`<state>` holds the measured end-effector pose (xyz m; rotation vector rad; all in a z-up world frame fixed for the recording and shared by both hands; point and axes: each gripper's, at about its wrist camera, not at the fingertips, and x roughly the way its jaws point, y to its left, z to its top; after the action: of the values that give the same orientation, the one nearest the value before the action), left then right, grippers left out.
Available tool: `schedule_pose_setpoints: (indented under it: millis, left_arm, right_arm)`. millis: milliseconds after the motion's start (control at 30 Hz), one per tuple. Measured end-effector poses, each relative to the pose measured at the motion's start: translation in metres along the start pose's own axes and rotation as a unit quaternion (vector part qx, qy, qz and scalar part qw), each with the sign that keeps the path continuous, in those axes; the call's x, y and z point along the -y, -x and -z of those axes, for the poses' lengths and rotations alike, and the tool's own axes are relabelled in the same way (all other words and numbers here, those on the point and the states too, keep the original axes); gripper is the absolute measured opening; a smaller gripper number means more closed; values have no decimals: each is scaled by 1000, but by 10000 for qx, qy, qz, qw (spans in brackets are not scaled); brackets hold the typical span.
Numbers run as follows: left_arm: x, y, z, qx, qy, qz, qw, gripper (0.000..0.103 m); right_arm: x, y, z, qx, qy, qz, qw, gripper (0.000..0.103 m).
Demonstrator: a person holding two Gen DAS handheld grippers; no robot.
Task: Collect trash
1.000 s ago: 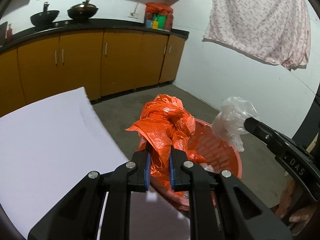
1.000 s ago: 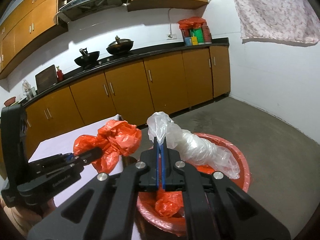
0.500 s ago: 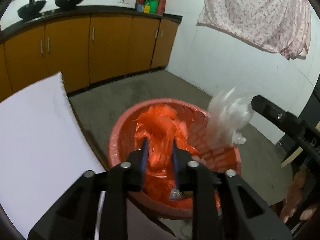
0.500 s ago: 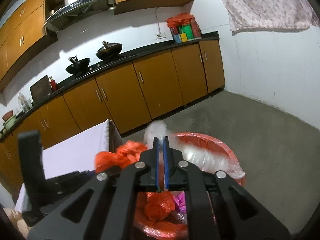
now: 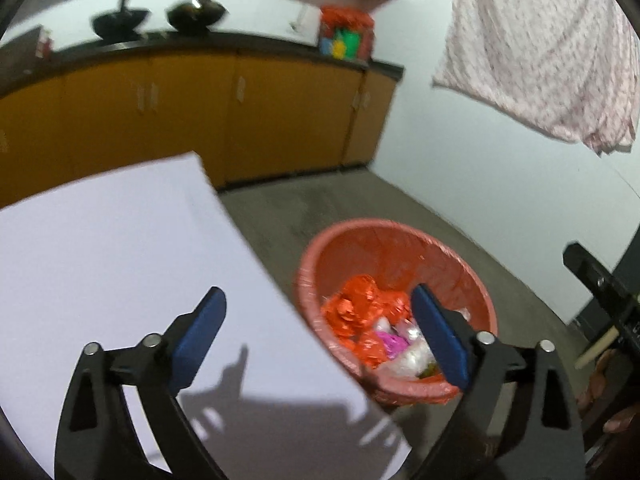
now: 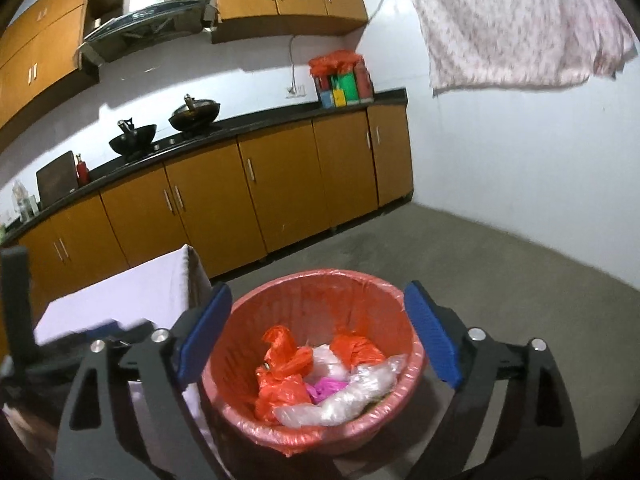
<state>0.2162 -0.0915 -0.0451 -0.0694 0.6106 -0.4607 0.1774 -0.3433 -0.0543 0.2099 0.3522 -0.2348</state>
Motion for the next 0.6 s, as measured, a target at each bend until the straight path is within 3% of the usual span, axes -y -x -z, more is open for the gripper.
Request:
schedule_pose_setpoints:
  millis: [133, 300, 600]
  left_arm:
    - [-6, 46, 7, 385, -73, -504, 9980, 101]
    - [-19, 99, 18, 748, 5, -1199, 9900, 101]
    - [-23, 158, 44, 1078, 13, -1791, 9779, 101]
  right_arm:
    - [-8, 32, 5, 158, 94, -61, 9998, 92]
    - [-23, 68, 12, 167, 234, -179, 9994, 99]
    - [-60, 115, 32, 285, 770, -13, 9966, 99]
